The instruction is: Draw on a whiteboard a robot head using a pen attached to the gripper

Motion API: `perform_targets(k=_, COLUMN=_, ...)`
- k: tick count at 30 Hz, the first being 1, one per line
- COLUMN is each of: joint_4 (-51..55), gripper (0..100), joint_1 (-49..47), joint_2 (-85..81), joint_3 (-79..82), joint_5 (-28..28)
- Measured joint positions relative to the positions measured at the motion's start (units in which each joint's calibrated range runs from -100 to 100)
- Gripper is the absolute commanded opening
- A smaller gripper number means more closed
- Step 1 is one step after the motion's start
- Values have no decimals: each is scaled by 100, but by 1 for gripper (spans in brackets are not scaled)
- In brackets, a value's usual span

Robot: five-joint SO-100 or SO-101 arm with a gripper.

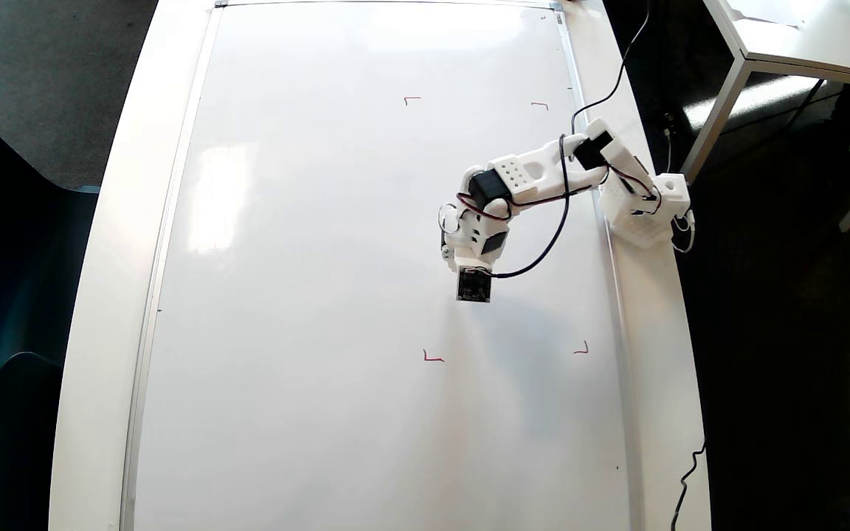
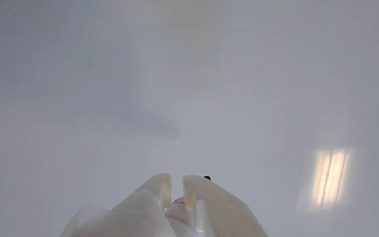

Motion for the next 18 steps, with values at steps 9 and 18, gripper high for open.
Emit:
perform_targets(k=9, joint_4=0, gripper=1, joint_1=-143, joint_2=440, joint_3=-484, joint_5=-111)
perform_targets(k=18, joint_4=8, gripper=1, joint_1=-151, joint_2=703, joint_3=-676, joint_5=-222)
